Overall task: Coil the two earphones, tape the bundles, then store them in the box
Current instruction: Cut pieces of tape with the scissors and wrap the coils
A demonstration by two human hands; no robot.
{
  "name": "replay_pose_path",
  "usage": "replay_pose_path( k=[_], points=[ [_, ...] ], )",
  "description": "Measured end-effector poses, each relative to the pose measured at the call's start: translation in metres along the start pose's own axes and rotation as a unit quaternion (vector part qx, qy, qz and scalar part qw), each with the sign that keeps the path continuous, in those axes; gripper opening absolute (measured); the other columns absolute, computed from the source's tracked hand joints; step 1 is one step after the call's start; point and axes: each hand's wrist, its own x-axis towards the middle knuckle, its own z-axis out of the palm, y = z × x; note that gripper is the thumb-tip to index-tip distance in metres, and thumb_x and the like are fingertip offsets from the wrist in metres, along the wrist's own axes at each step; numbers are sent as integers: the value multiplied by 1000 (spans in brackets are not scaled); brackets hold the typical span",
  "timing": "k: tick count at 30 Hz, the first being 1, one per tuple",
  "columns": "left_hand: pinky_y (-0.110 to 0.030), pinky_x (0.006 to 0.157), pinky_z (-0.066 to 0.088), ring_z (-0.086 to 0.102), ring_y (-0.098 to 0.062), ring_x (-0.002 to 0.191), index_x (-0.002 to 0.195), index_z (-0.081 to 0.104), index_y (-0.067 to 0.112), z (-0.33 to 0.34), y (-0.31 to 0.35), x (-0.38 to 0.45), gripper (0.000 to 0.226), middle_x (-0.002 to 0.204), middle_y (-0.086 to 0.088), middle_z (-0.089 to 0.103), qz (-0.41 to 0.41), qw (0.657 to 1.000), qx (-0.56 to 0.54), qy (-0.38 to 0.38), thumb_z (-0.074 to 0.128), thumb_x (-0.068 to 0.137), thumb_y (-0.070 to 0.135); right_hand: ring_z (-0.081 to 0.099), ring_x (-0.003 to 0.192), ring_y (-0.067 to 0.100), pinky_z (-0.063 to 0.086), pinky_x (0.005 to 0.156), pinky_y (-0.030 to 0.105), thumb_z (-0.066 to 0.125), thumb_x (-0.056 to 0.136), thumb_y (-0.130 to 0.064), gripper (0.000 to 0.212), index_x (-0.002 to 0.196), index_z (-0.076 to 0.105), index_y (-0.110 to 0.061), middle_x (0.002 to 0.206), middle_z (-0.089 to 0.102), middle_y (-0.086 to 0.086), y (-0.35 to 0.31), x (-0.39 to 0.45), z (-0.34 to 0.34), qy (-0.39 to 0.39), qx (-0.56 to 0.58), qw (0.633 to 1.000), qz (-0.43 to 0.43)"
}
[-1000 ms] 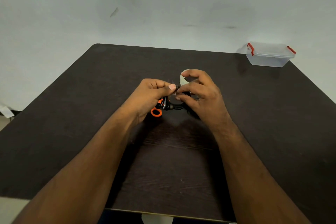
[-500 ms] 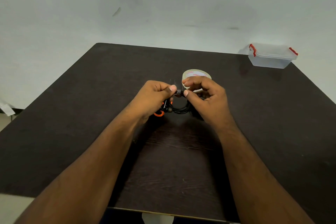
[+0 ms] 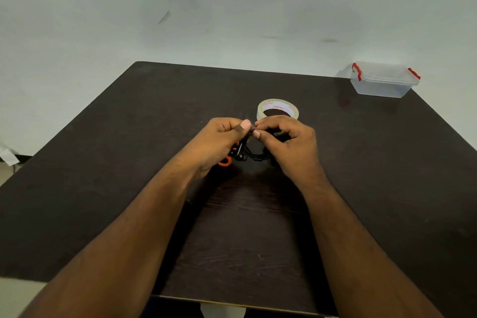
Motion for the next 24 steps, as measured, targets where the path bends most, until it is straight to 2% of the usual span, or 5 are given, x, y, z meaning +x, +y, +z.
replay_pose_path(
  k=[5,14,18,21,24],
  points=[
    [-16,69,52,69,-2,81,98,74,22,-2,-2,0,22,87,8,76,57,997,48,-13,68,86,4,69,84,15,57,77,34,78,75,-6,11,82,75,-13,83,73,-2,1,1,-1,0,28,999,40],
    [-55,98,41,63,-20,97,127,47,50,-1,1,-3,71,78,18,68,192,944,247,108,83,73,21,63,72,18,57,69,33,73,73,9,26,83,61,-11,75,66,8,-10,2,7,42,208,958,192],
    [-41,107,31,64,-15,97,130,42,48,-1,-4,-3,72,83,17,68,247,924,268,118,82,72,32,62,76,40,56,75,53,71,72,8,22,75,60,-10,71,63,12,-11,2,6,67,265,931,240],
    [-20,93,20,59,-4,95,113,43,51,2,-7,-2,58,84,24,63,284,897,303,151,81,72,34,66,66,38,57,70,45,70,71,8,23,67,58,-12,67,61,11,-12,2,7,69,297,918,254],
    [-26,82,21,48,0,88,100,50,40,4,-11,0,38,85,31,51,320,851,374,182,78,76,32,66,66,30,57,70,43,70,68,6,22,64,58,-12,68,62,9,-12,3,7,76,313,912,255]
  ],
)
